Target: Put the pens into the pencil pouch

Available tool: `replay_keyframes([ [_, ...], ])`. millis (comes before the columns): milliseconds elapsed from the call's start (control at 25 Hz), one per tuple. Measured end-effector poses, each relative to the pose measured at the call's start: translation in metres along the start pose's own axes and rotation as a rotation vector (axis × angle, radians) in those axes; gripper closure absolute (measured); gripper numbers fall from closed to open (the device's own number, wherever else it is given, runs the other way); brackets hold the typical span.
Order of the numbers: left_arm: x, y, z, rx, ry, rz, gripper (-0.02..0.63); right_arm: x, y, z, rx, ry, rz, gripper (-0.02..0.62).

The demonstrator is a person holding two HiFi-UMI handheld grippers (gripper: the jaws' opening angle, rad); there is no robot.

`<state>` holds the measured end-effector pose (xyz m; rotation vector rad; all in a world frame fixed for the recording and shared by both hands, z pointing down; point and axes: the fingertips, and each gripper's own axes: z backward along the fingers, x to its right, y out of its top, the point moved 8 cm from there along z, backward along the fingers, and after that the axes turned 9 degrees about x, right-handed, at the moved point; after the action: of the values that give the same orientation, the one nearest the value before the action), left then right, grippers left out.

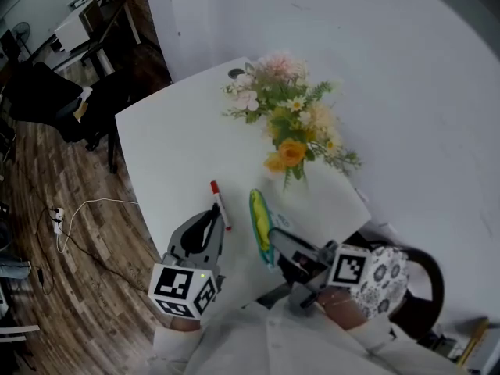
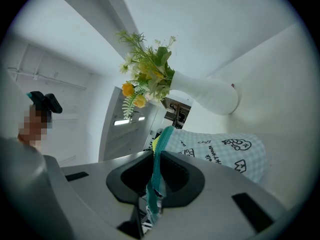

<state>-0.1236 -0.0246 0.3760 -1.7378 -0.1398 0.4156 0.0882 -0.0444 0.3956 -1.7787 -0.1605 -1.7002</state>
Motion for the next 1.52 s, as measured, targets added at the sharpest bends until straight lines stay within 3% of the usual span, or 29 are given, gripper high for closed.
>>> replay_keyframes([
  [280,0.01,0.036,-0.001,0.182,-0.045,-0.02,0.546,-0.001,-0.001,-0.001,-0.004,0.008,-0.001,0.551],
  [680,0.032,0.07,-0.004,0.385,-0.219,-0.013,0.546,-0.004,-0.003,-0.001,0.005,0.015,-0.022,0.551],
  [1080,0.049,0.086,-0.004,0.568,-0.309,0.096,0.546,-0.007,-0.004,-0.001,0.005,0.02,-0.03,0.551],
  [1520,0.064,0.072,-0.013,0.56,-0.421,0.208,0.546,-0.009,-0.006,0.002,0.013,0.022,-0.061,0.551],
])
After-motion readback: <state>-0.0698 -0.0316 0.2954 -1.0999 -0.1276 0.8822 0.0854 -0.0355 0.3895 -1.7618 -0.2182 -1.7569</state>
